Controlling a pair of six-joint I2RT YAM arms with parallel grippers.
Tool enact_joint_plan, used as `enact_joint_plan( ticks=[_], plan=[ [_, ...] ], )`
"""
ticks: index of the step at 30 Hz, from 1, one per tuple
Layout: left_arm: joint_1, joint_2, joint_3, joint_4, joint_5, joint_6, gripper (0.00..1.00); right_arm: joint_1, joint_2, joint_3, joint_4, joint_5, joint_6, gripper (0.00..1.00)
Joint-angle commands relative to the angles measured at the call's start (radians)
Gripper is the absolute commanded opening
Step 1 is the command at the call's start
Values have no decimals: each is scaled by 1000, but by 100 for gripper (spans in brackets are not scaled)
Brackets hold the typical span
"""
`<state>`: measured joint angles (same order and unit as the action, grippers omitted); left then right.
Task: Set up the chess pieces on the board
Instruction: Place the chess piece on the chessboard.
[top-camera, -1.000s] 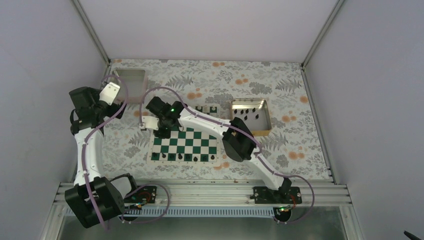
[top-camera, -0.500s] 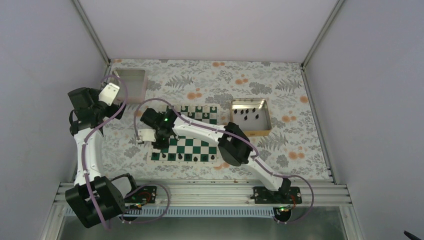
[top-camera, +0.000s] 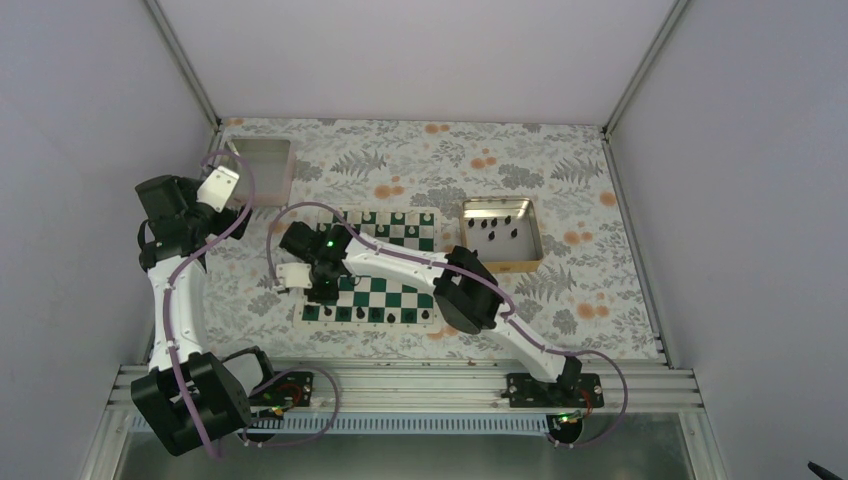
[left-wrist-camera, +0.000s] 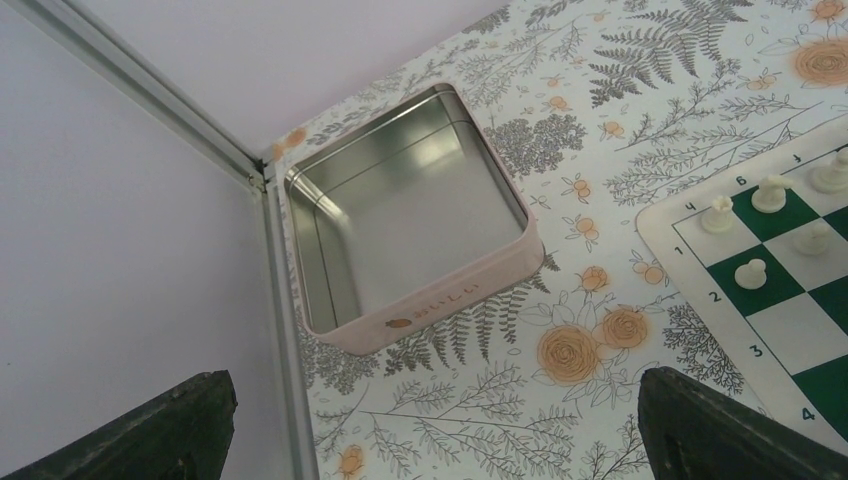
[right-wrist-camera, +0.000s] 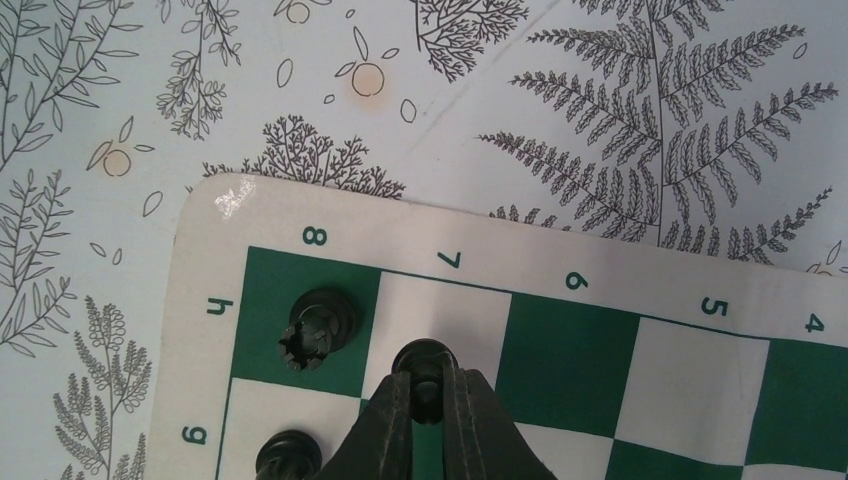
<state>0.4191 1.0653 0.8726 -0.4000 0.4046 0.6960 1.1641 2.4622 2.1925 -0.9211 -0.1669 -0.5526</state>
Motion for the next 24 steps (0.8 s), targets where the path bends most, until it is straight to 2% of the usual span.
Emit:
enact_joint_plan(
  ticks=[1,24],
  plan=[
    [9,0,8,-9,34,11,100,9,20,-16,10,18,-10,6],
    [27,5,6,-12,53,19,100,5,16,-11,23,18,1,11]
  ],
)
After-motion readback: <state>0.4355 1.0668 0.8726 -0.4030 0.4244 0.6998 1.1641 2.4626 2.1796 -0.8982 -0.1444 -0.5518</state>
